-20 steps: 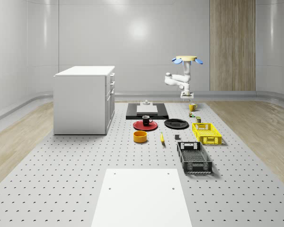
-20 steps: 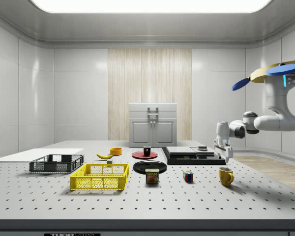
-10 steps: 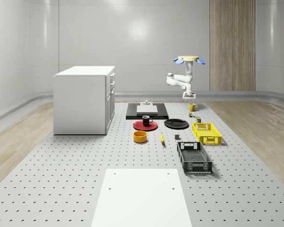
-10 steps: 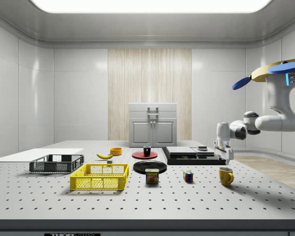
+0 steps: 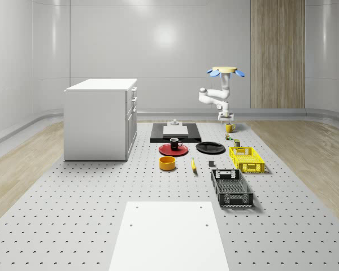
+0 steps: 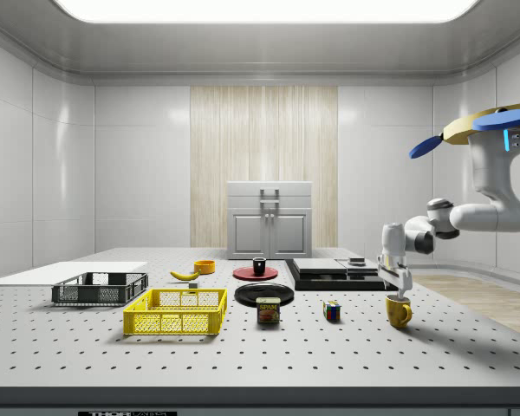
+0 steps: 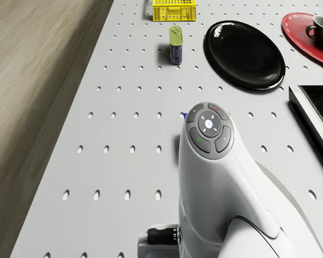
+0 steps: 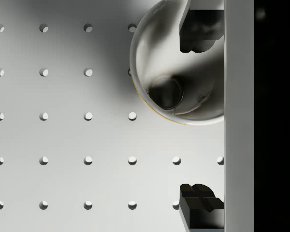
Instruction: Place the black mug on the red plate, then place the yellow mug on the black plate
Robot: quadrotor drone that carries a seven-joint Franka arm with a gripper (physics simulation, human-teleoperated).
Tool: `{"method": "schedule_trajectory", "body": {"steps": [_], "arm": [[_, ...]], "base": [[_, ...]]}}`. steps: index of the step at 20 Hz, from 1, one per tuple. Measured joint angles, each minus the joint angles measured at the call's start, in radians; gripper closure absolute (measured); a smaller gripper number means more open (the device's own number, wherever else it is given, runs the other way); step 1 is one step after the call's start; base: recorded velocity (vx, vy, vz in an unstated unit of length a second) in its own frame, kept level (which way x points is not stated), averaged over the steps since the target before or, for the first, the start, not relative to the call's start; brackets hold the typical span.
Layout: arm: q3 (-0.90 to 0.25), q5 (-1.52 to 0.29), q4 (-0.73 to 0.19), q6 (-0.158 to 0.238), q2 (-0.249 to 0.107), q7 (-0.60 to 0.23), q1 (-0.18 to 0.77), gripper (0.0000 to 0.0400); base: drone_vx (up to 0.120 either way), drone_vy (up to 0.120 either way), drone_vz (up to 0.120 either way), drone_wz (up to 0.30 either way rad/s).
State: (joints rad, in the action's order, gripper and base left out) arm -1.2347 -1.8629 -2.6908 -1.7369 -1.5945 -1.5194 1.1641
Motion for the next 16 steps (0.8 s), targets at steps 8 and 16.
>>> {"method": "schedule_trajectory", "body": {"steps": [8,16], "arm": [[0.037,-0.035,0.015,-0.013,0.008,-0.001,0.009,0.0000],[0.047,-0.046,0.039,-0.015,0.020,-0.003,0.032,0.0000]], "base": [[0.000,0.000,0.000,0.000],[0.000,0.000,0.000,0.000]]}}
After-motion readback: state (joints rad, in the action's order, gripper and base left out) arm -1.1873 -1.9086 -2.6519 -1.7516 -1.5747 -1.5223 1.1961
